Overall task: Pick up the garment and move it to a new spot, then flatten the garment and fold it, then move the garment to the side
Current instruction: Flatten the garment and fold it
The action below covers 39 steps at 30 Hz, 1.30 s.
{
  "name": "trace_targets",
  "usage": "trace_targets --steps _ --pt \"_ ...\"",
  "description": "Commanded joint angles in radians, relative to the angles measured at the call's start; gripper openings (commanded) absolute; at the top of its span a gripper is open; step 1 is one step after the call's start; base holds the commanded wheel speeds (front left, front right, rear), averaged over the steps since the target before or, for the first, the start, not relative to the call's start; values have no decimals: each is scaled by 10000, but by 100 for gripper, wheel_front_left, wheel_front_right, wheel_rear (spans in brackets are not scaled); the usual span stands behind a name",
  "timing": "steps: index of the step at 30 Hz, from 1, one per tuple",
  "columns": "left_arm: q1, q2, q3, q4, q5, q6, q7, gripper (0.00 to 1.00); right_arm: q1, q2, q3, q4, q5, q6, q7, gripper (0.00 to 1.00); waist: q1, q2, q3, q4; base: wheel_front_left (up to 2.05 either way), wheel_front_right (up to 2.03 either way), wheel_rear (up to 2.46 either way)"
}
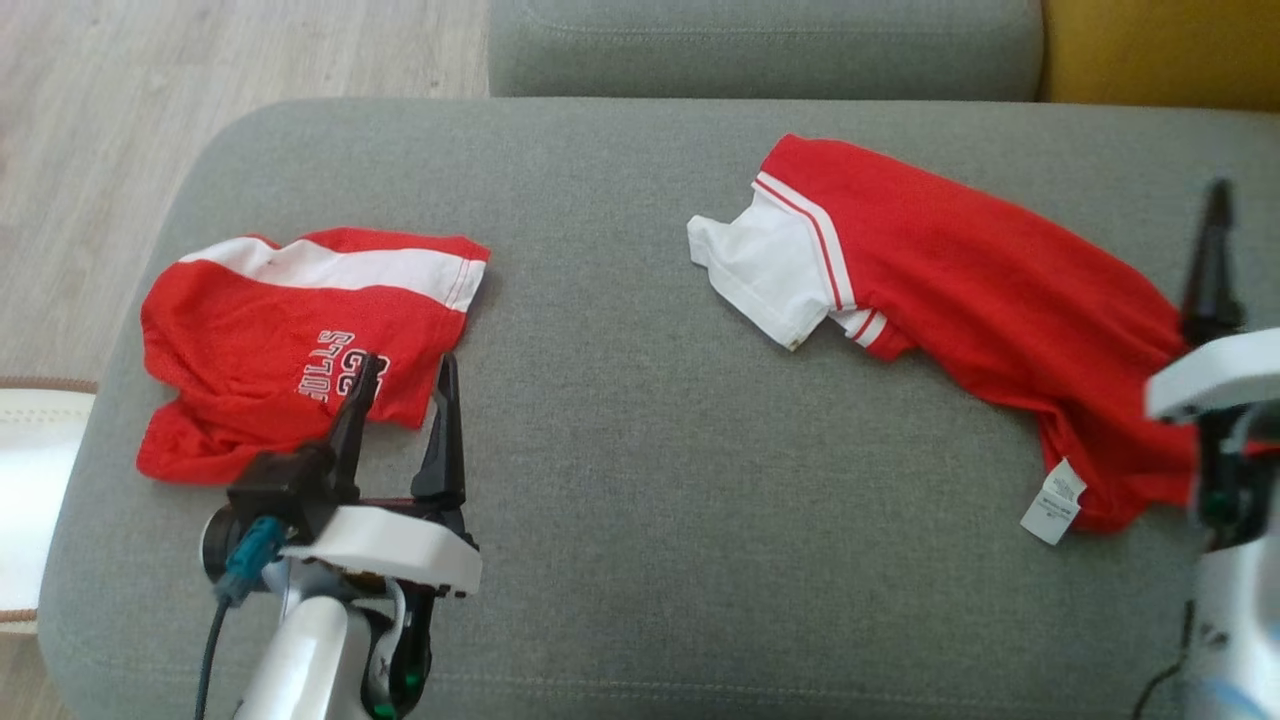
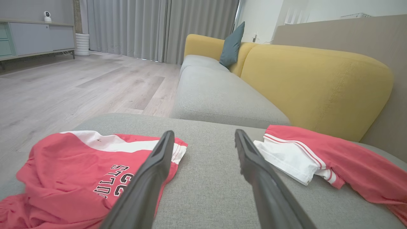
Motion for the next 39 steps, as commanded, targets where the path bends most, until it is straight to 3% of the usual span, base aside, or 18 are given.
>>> trace_targets --steps 1,6,11,23,32,39 --pt "-398 10 412 -361 108 -9 -122 100 -46 -60 605 -561 241 -6 -186 100 0 0 -50 0 0 0 0" --pt "-323 1 372 -468 87 2 -122 100 866 -60 2245 -1356 1086 -6 -853 100 0 0 -178 108 0 0 0" --pt "-238 -5 251 -634 33 -14 -122 100 1895 -60 3447 -1348 1444 -6 -1381 100 0 0 -198 327 0 0 0" --pt "-298 -9 -167 -912 -187 -21 -122 100 1835 -60 3936 -784 1011 -6 -1432 100 0 0 288 1126 0 0 0" --pt "-773 -10 -674 -815 -422 -61 -122 100 -29 -60 4352 1543 -474 -6 -452 100 0 0 1395 2099 0 0 0" --pt "-1154 -10 -915 -778 -709 12 -122 100 -1645 -60 3559 3810 -1797 -6 -140 100 0 0 2000 2737 0 0 0"
